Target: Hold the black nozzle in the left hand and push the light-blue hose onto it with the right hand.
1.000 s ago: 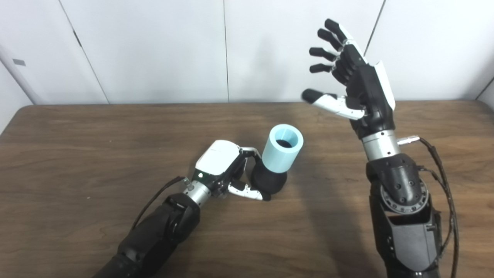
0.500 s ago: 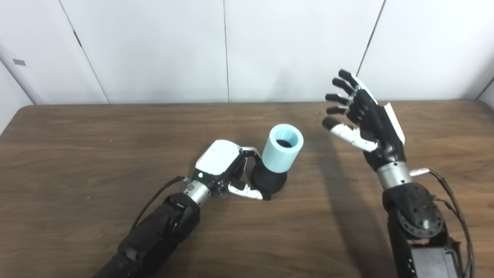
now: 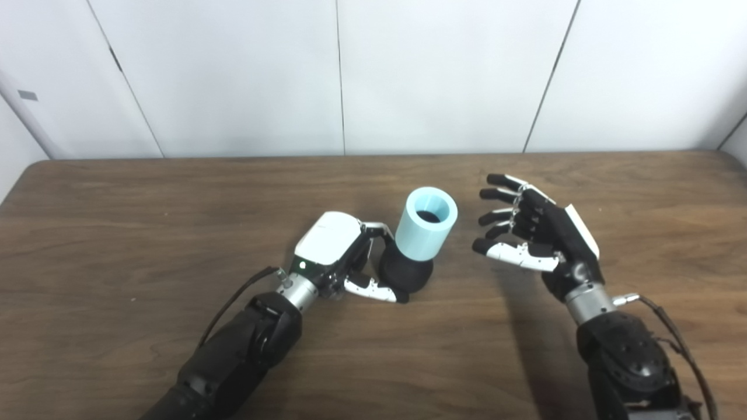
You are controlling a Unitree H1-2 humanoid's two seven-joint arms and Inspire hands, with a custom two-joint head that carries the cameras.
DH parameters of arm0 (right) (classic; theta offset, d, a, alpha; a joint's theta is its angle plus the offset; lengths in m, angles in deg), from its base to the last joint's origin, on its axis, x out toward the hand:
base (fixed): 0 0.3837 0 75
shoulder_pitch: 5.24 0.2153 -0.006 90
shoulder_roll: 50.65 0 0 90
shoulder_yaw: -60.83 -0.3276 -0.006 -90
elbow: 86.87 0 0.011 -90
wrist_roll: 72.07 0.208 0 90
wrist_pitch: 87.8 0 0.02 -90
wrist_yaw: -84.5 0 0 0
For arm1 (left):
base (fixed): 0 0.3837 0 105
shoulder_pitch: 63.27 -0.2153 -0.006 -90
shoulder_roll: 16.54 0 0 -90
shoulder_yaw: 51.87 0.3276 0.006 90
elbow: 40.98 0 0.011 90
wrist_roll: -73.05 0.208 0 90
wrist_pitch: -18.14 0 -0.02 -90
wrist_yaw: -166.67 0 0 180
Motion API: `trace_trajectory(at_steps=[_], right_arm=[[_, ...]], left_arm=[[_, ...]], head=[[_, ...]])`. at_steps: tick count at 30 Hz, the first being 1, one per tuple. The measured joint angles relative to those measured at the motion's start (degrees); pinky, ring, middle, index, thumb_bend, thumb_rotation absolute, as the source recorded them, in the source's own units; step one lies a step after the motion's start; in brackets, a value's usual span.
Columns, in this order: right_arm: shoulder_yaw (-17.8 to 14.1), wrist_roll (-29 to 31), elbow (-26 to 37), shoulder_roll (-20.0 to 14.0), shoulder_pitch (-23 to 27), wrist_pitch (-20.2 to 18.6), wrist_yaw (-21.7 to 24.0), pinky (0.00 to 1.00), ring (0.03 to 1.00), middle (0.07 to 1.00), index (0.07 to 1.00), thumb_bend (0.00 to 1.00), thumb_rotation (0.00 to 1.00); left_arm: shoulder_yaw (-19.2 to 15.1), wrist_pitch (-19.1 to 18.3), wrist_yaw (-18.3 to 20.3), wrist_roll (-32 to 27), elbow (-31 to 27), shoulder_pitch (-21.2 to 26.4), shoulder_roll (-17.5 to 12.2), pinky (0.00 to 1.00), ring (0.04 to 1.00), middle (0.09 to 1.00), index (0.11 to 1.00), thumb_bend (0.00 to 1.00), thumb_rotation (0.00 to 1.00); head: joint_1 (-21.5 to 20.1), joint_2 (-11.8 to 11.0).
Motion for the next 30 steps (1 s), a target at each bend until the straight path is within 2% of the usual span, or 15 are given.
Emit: trace_trajectory(at_steps=[7,9,10,11,14,17,22,26,30], right_arm=[[0.5,-1.5,-2.2,1.7,0.3,0.1,-1.0,0.44,0.559,0.722,0.747,0.62,0.10],[0.5,-1.5,-3.1,2.4,0.3,0.1,-1.1,0.43,0.553,0.724,0.748,0.63,0.09],[0.5,-1.5,-3.7,2.7,0.3,0.1,-1.2,0.43,0.553,0.724,0.745,0.64,0.10],[0.5,-1.5,-4.1,3.0,0.3,0.1,-1.2,0.43,0.552,0.724,0.742,0.64,0.11],[0.5,-1.5,-4.8,4.0,0.3,0.1,-1.5,0.42,0.546,0.719,0.737,0.65,0.11],[0.3,-1.4,-5.7,4.6,0.3,0.1,-2.2,0.40,0.541,0.717,0.736,0.66,0.12],[0.0,-1.3,-6.3,4.8,0.4,0.1,-2.6,0.40,0.542,0.719,0.738,0.65,0.11],[-0.2,-1.2,-6.3,4.8,0.5,0.3,-2.6,0.41,0.554,0.722,0.740,0.64,0.11],[-0.2,-1.2,-6.3,4.8,0.5,0.5,-2.6,0.41,0.555,0.723,0.744,0.65,0.12]], left_arm=[[-0.1,-1.6,0.3,0.0,-1.2,-0.1,0.0,0.42,0.433,0.467,0.528,0.50,0.00],[-0.1,-3.4,1.6,0.3,-2.8,-0.3,0.0,0.46,0.534,0.472,0.522,0.52,0.00],[0.0,-4.6,2.1,0.7,-3.6,-0.4,0.0,0.51,0.616,0.597,0.612,0.67,0.05],[0.1,-5.8,3.0,0.8,-4.6,-0.5,-0.1,0.55,0.681,0.689,0.683,0.77,0.09],[0.2,-8.6,5.7,1.7,-6.8,-0.6,-0.1,0.65,0.806,0.826,0.793,0.87,0.15],[0.2,-10.9,8.2,2.4,-8.7,-0.7,-0.2,0.73,0.871,0.876,0.822,0.89,0.18],[0.3,-13.5,11.2,3.1,-11.0,-0.7,-0.3,0.78,0.914,0.915,0.864,0.88,0.19],[0.3,-13.9,12.3,3.6,-11.4,-0.7,-0.3,0.81,0.938,0.934,0.919,0.89,0.21],[0.1,-14.1,12.8,4.2,-11.7,-0.8,-0.3,0.83,0.946,0.949,0.938,0.90,0.22]], head=[[-0.2,0.1],[-0.2,0.1],[0.0,0.2],[0.0,0.2],[0.0,0.2],[0.3,0.4],[0.1,0.5],[0.2,0.5],[0.2,0.5]])
